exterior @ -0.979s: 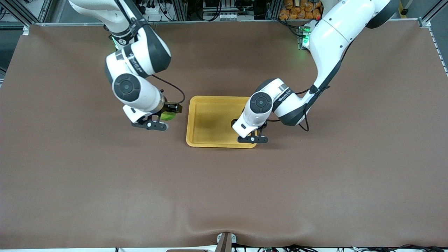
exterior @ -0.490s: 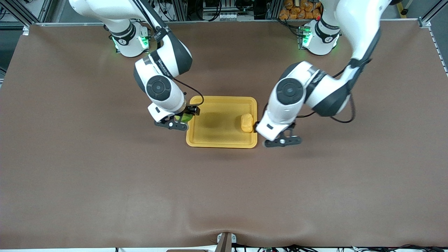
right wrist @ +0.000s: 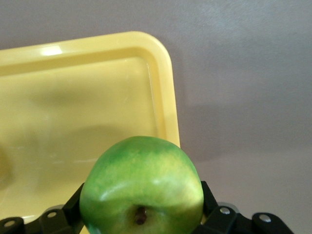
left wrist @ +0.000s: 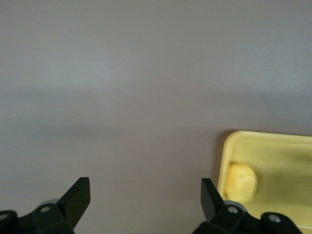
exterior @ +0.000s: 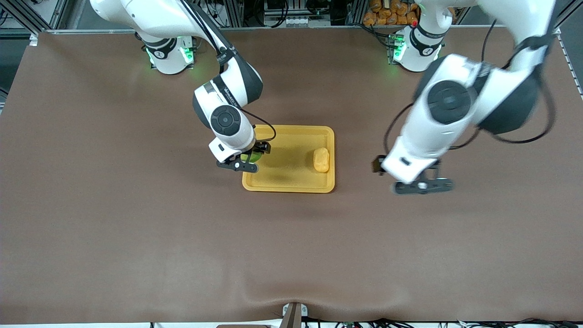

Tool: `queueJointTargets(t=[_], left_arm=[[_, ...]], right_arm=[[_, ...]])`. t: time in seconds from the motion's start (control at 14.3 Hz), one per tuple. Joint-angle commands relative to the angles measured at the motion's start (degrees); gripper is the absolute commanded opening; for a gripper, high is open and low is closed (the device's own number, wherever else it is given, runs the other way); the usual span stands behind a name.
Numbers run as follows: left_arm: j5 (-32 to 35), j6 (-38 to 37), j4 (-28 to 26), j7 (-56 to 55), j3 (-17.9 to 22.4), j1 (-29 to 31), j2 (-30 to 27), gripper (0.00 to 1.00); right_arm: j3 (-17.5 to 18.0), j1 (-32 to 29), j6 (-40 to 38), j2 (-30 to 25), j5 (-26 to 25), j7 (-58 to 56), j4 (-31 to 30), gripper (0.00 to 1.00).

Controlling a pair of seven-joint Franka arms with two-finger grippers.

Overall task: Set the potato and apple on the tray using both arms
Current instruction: 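Raise the left gripper away while the right gripper carries the apple over the tray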

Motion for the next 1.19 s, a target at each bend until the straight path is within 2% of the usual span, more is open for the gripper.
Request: queueJointTargets(t=[0.0, 0.28, 0.42, 0.56, 0.7, 0.91, 1.05, 1.12], left_arm=[[-1.53, -3.20, -0.60, 5.83, -0.60, 5.59, -5.20, 1.00], [-3.37, -7.95, 0.55, 11.36, -0.69, 11.05, -9.41, 1.00], [-5.30, -8.22, 0.02, 15.77, 1.14, 11.32, -13.02, 1.00], [-9.33, -11.10, -0.15, 18.06, 7.62, 8.62, -15.56, 1.00], [-10.32, -13.66, -1.21, 20.26, 13.52, 4.31, -17.59, 1.00], [-12.69, -16.65, -3.40, 24.56, 19.50, 1.31, -21.19, 1.00], [-13.13, -16.92, -7.09, 26.15, 23.90, -1.85, -25.40, 1.00], [-13.22, -17.01, -7.71, 26.16, 24.87, -2.82, -26.38, 1.00]], right_arm=[[-0.53, 1.83, 0.95, 3.42, 1.33, 0.44, 3.28, 0.00], [-0.53, 2.62, 2.71, 6.34, 1.24, 0.44, 4.70, 0.00], [-0.53, 3.49, 3.50, 7.65, 1.33, 0.53, 4.87, 0.00], [-0.53, 3.76, 5.00, 8.70, 1.16, 0.44, 4.52, 0.00], [-0.53, 3.68, 4.83, 8.71, 1.07, 0.36, 4.61, 0.00], [-0.62, 3.06, 4.65, 8.71, 0.63, -0.08, 4.26, 0.00], [-0.70, 2.89, 4.65, 8.71, 0.54, -0.17, 4.00, 0.00], [-0.71, 2.89, 4.48, 8.71, 0.54, -0.08, 3.99, 0.10]])
